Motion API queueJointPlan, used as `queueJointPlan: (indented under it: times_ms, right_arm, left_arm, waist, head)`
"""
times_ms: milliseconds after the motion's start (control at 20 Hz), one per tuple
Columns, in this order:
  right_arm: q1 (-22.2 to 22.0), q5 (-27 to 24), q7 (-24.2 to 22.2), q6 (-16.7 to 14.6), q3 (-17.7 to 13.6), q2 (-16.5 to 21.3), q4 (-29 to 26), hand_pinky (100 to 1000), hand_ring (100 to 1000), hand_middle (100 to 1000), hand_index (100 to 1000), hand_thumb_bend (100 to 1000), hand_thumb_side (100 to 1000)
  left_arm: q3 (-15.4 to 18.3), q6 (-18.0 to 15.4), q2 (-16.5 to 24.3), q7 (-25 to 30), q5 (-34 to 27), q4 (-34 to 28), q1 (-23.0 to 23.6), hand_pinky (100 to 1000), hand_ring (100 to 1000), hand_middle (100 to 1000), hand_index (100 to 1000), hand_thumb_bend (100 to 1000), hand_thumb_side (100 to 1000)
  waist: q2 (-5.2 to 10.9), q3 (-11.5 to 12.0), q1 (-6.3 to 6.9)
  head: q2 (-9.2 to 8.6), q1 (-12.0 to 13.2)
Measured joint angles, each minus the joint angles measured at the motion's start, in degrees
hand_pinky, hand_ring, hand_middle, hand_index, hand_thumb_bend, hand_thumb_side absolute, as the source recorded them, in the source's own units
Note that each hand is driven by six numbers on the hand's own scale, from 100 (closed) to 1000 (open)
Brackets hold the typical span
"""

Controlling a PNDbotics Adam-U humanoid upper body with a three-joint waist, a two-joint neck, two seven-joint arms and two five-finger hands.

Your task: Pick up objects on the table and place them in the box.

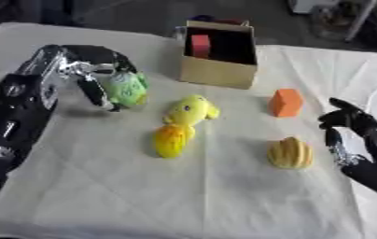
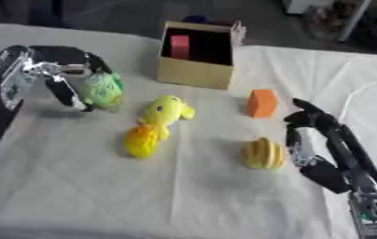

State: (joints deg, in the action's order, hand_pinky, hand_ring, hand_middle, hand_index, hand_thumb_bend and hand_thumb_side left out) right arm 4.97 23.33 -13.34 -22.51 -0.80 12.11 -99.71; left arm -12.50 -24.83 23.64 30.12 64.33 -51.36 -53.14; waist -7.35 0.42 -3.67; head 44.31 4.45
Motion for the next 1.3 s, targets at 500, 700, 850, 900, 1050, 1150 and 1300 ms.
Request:
queueJointPlan:
  times_ms: [500,700,850,900,1050,1150,1300]
  right_arm:
    - [0.1,-0.2,-0.2,-0.1,0.1,0.0,0.1,773,681,679,955,100,643]
    - [0.1,-0.3,-0.2,-0.1,0.1,0.0,0.2,773,681,679,955,100,649]
    - [0.1,-0.3,-0.1,0.0,0.1,0.0,0.2,773,681,679,955,100,648]
    - [0.1,-0.3,-0.1,0.0,0.1,0.0,0.2,773,681,679,955,100,648]
    - [0.1,-0.3,-0.1,0.0,0.1,0.0,0.2,773,681,680,955,100,650]
    - [0.1,-0.3,-0.1,0.0,0.1,0.0,0.2,773,681,679,955,100,651]
    - [0.7,-0.3,-0.4,-0.2,0.4,0.0,0.2,773,682,680,955,100,653]
  left_arm:
    - [1.4,6.0,-3.8,-20.5,12.9,5.8,0.0,677,529,529,712,328,252]
    - [1.9,6.3,-4.1,-27.2,16.6,6.8,0.1,591,386,345,552,150,189]
    - [2.1,6.5,-3.9,-30.9,16.3,5.1,-0.1,601,384,334,543,146,171]
    - [2.1,6.6,-3.8,-31.4,15.8,3.8,-0.4,606,387,335,545,150,166]
    - [2.1,7.1,-3.2,-31.8,13.2,-0.8,-3.1,629,408,351,568,138,131]
    - [2.3,7.8,-3.3,-31.7,11.4,-2.6,-5.2,646,430,371,591,138,124]
    - [2.8,9.1,-4.8,-31.8,10.3,-2.6,-7.9,659,456,401,619,162,124]
  waist:
    - [0.0,-0.5,0.0]
    - [0.0,-0.7,0.0]
    - [-0.02,-0.7,0.01]
    - [-0.03,-0.7,0.01]
    - [-0.03,-0.8,0.02]
    - [-0.04,-1.4,0.02]
    - [-0.09,-2.8,0.0]
  head:
    - [0.0,0.3]
    - [0.0,-0.1]
    - [0.0,-0.3]
    - [0.0,-0.3]
    - [0.0,-0.2]
    - [0.0,0.1]
    - [0.0,1.1]
